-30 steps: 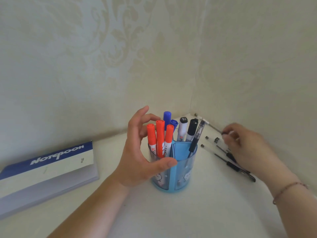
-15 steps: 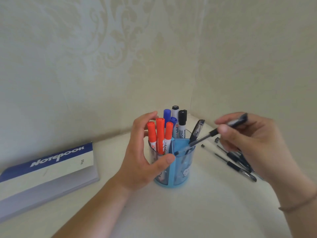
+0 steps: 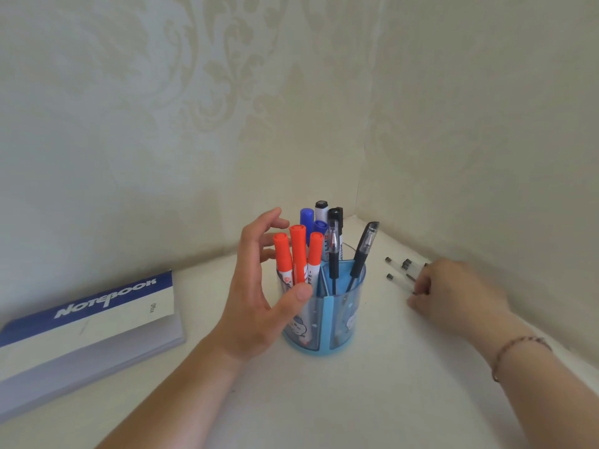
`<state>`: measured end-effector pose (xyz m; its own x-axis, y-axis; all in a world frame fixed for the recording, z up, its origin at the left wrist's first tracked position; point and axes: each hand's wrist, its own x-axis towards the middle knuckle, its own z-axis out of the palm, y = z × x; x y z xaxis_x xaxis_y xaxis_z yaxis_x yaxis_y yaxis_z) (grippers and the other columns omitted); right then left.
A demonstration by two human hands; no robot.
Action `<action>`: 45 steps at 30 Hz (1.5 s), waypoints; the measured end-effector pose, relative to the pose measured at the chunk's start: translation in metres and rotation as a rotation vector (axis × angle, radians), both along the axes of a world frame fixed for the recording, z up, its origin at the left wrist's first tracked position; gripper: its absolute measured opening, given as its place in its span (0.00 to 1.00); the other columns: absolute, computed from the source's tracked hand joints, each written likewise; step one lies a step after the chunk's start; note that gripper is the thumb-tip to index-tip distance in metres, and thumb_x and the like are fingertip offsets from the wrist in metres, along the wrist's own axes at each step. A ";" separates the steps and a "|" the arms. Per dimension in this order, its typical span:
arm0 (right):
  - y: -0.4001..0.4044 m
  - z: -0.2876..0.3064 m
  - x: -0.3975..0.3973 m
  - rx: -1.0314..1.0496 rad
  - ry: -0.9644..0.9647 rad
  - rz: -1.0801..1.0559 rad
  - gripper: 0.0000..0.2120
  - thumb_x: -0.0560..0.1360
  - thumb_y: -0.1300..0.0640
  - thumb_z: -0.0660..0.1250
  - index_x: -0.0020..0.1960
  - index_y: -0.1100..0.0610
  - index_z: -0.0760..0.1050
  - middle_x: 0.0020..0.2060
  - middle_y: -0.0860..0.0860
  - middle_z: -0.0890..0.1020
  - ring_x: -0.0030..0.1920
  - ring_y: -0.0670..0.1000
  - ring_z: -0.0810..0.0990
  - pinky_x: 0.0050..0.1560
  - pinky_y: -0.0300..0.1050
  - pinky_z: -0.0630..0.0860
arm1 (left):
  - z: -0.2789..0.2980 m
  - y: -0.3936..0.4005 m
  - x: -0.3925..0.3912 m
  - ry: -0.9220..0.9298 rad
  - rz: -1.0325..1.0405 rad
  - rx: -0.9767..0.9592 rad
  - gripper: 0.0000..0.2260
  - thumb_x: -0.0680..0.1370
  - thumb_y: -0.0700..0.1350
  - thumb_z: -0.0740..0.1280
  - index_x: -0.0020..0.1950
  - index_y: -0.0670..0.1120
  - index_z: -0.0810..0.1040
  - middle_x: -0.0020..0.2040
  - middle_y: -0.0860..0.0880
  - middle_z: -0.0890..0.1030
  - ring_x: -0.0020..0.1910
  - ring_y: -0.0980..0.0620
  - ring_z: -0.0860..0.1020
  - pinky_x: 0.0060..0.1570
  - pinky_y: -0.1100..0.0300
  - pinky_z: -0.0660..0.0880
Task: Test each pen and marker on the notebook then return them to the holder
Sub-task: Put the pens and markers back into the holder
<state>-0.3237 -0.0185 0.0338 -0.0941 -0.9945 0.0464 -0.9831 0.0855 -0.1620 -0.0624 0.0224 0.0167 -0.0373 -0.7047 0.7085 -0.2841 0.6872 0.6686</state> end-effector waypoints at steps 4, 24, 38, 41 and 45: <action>0.000 -0.006 -0.008 0.036 -0.024 -0.005 0.07 0.71 0.48 0.68 0.37 0.49 0.74 0.38 0.44 0.78 0.42 0.51 0.78 0.38 0.42 0.73 | 0.000 0.001 0.001 -0.002 -0.004 0.008 0.32 0.71 0.52 0.66 0.73 0.50 0.60 0.66 0.45 0.70 0.60 0.43 0.75 0.57 0.37 0.74; 0.027 0.023 0.017 -0.257 -1.434 0.215 0.12 0.76 0.47 0.64 0.44 0.53 0.81 0.29 0.53 0.72 0.27 0.51 0.69 0.34 0.45 0.64 | 0.000 0.000 0.001 -0.007 -0.019 -0.003 0.31 0.72 0.52 0.65 0.73 0.50 0.60 0.65 0.45 0.70 0.61 0.43 0.74 0.58 0.42 0.74; 0.041 0.031 0.032 -0.507 -0.974 0.470 0.25 0.63 0.25 0.64 0.43 0.44 0.82 0.35 0.46 0.81 0.30 0.49 0.73 0.32 0.38 0.69 | 0.000 0.000 0.002 -0.020 0.000 -0.030 0.34 0.70 0.49 0.70 0.73 0.50 0.61 0.66 0.50 0.70 0.59 0.40 0.75 0.59 0.49 0.74; 0.032 0.038 0.007 -0.501 -0.933 0.350 0.25 0.69 0.28 0.60 0.41 0.49 0.81 0.33 0.51 0.81 0.32 0.57 0.75 0.33 0.42 0.70 | 0.001 -0.002 0.005 -0.022 0.020 -0.040 0.33 0.70 0.48 0.69 0.73 0.48 0.61 0.66 0.48 0.70 0.59 0.38 0.76 0.59 0.45 0.73; 0.008 0.017 -0.028 -0.078 -0.283 0.039 0.09 0.71 0.49 0.74 0.34 0.48 0.79 0.32 0.44 0.81 0.34 0.47 0.79 0.37 0.44 0.76 | 0.001 -0.004 0.006 0.058 0.020 -0.055 0.29 0.72 0.46 0.66 0.72 0.44 0.63 0.64 0.43 0.71 0.59 0.39 0.76 0.58 0.43 0.74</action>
<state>-0.3516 -0.0110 0.0513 -0.0756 -0.9921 0.1000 -0.9001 0.0247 -0.4350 -0.0564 0.0188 0.0181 0.0185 -0.6646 0.7470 -0.2601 0.7182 0.6454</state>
